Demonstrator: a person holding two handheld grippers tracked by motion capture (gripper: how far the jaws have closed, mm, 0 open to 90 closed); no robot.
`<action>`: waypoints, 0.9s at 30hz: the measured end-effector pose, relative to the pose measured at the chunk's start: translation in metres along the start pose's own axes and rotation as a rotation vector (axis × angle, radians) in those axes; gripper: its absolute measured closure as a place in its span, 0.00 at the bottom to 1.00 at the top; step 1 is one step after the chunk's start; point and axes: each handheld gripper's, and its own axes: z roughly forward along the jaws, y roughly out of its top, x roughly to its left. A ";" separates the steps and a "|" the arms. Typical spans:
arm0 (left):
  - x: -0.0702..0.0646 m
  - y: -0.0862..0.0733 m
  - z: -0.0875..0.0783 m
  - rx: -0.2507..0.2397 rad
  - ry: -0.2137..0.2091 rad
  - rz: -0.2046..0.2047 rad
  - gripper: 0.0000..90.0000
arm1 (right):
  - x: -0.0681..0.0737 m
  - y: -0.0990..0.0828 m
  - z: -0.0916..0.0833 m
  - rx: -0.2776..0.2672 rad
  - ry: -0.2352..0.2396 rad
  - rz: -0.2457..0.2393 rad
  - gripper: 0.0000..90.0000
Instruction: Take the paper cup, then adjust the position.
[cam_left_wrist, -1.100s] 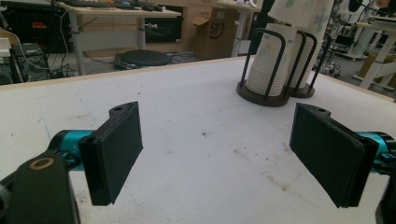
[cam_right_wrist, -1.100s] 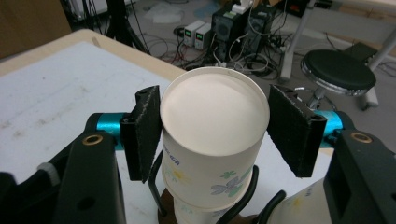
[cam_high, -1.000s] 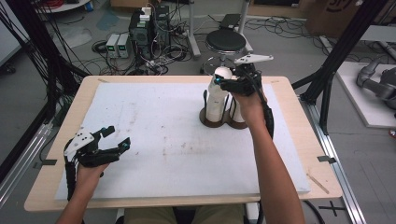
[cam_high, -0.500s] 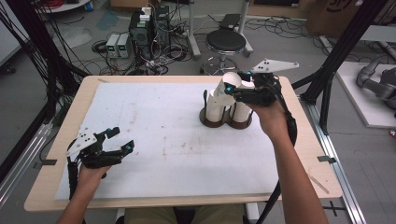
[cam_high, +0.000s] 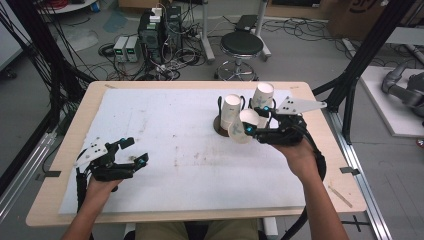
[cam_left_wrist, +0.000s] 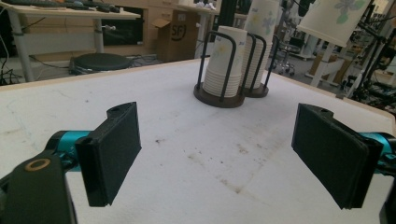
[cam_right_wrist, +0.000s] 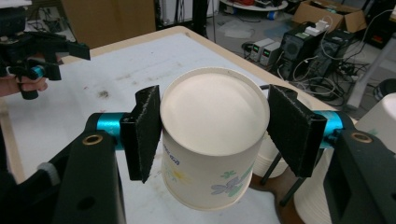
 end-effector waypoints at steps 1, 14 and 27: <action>-0.001 0.000 0.000 0.001 -0.004 0.001 0.17 | 0.001 -0.003 0.001 -0.001 0.007 0.000 0.43; -0.009 0.000 0.005 0.013 -0.021 0.092 0.17 | 0.002 -0.023 0.011 -0.007 0.046 0.013 0.43; -0.020 0.009 0.013 -0.015 -0.130 0.047 0.17 | 0.015 -0.015 0.025 -0.018 0.102 -0.030 0.43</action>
